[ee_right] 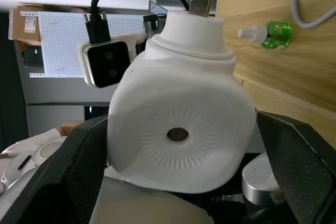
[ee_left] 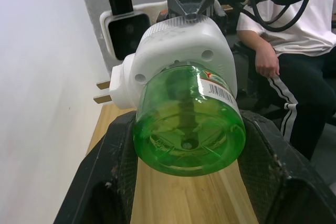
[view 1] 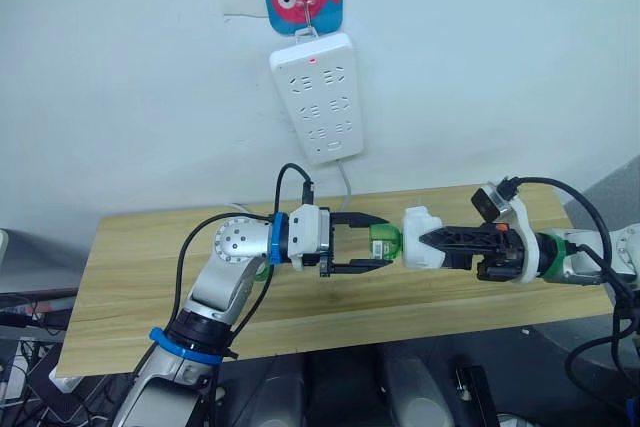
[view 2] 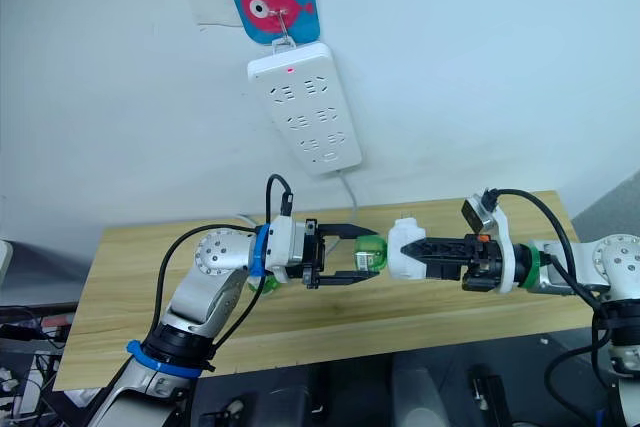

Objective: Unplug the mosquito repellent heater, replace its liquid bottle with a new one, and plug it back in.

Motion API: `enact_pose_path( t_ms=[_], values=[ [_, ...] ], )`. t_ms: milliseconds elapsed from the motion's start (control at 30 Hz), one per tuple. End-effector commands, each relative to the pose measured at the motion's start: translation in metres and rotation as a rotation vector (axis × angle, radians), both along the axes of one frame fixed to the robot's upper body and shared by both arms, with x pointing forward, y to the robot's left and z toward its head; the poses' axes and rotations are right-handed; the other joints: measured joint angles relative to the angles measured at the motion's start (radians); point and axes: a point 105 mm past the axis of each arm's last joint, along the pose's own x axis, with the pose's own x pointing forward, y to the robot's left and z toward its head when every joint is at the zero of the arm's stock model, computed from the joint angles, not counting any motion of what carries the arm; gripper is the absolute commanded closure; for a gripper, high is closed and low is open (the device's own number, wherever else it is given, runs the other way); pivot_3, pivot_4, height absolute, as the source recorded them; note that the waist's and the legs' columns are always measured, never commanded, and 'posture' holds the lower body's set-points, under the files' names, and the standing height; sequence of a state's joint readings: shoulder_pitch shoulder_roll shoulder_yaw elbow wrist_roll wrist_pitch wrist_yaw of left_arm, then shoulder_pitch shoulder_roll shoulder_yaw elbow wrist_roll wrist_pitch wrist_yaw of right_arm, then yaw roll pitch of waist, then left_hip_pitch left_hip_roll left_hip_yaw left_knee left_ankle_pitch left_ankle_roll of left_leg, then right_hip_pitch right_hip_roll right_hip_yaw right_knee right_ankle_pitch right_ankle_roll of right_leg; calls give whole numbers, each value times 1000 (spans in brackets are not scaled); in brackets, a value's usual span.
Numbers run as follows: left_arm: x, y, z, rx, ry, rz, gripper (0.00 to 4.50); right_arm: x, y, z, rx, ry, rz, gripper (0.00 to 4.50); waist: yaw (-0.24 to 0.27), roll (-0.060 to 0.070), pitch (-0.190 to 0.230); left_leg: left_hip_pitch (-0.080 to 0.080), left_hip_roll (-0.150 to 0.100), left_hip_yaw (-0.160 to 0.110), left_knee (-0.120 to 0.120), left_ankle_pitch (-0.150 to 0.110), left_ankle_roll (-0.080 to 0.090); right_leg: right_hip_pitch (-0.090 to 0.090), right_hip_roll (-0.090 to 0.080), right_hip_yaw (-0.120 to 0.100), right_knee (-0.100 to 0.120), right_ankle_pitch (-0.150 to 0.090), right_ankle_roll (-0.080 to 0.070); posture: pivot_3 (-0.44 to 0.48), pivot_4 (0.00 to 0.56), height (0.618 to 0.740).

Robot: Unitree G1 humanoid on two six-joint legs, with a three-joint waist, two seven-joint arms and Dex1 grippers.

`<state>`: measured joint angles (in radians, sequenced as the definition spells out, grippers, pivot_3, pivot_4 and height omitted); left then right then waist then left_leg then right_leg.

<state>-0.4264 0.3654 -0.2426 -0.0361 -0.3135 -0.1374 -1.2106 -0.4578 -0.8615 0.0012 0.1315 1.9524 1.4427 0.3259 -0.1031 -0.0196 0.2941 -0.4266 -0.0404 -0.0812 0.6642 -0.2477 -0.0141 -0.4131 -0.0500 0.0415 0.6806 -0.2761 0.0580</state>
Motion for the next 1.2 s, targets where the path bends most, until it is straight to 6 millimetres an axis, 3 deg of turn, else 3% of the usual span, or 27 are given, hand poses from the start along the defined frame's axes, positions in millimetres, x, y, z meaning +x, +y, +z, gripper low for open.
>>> enact_pose_path(
  t_ms=[33,267,467,700,933,1033,1200],
  values=[
    [-6,-5,4,-17,-32,-30,2224,-1,2,11,24,-41,13,19,1,0,0,0,0,0,0,0,0,0,0,0,0,0,0,-156,287,740],
    [-3,-4,5,-27,-35,-13,2224,-5,2,9,9,-40,23,19,2,0,0,0,0,0,0,0,0,0,0,0,0,0,0,-161,280,740],
    [-6,-4,4,-26,-29,-22,2224,-5,1,8,2,-40,14,1442,2,0,0,0,0,0,0,0,0,0,0,0,0,0,0,-151,271,740],
    [-16,-5,0,-23,18,-38,2224,-8,3,7,-4,-50,20,1437,4,0,0,0,0,0,0,0,0,0,0,0,0,0,0,-148,262,740],
    [-22,-1,9,-26,424,-93,2224,-20,5,11,-95,-121,55,1437,5,0,0,0,0,-1,1,0,0,0,0,-1,0,0,0,-144,254,740],
    [-23,4,2,40,734,-86,2224,-20,6,10,-118,-133,51,1437,5,0,0,0,0,-2,1,0,0,0,1,-1,1,0,0,-146,255,740],
    [3,16,-7,20,1399,-9,2224,-18,7,9,-124,-141,52,1437,4,0,0,0,0,-2,2,0,0,1,4,-2,1,0,1,-145,264,740]
  ],
)
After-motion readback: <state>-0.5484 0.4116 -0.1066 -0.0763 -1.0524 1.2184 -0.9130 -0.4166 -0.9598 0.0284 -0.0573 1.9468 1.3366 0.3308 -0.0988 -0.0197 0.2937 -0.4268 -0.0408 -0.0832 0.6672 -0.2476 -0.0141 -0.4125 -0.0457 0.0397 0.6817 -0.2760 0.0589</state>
